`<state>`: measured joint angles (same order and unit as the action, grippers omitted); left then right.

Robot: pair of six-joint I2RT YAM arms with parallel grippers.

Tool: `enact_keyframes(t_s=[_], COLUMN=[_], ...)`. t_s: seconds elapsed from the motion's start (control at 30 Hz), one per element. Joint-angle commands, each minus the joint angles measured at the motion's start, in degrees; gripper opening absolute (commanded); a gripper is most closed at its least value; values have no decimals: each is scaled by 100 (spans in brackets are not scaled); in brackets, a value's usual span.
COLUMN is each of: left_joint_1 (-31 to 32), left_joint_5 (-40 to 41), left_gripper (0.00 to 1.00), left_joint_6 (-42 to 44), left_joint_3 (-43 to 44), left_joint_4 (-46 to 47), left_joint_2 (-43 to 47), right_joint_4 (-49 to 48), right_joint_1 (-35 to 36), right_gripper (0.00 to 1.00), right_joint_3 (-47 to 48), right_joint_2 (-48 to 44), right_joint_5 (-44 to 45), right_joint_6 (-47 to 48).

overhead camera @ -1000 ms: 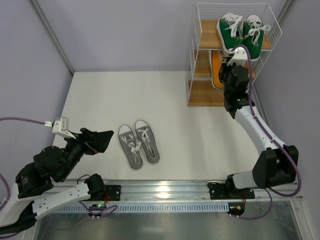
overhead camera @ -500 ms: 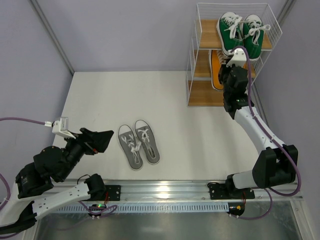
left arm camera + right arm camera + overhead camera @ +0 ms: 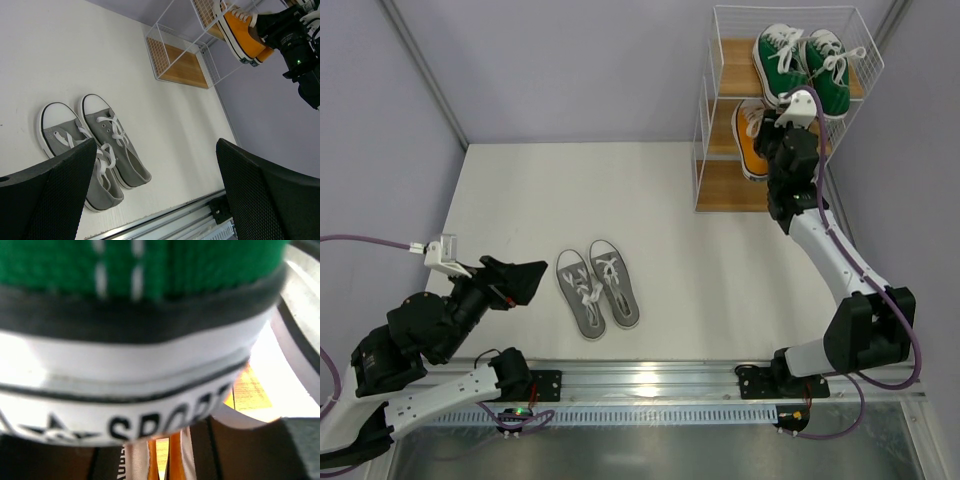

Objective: Place and organize the shoes onto the shoe shelf

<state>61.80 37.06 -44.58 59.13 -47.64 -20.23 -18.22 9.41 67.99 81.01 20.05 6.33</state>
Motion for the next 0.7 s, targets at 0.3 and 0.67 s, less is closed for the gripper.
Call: enact_keyframes(t_s=[0.3,0.67], left_joint_1=[7,7], left_joint_5=[47,-58], left_gripper=[100,100], left_joint_6=[54,-16], left_joint_3=[90,37], left_joint_4=[88,237], left_joint_2=[10,-7], right_joint_4=[-314,705], right_joint_1=[-71,-62], right_gripper=[54,54], right_joint_3=[-259,-645], right_joint_2=[-1017,-1878], right_joint_5=[-256,-90], right_joint_6=[-149,-325])
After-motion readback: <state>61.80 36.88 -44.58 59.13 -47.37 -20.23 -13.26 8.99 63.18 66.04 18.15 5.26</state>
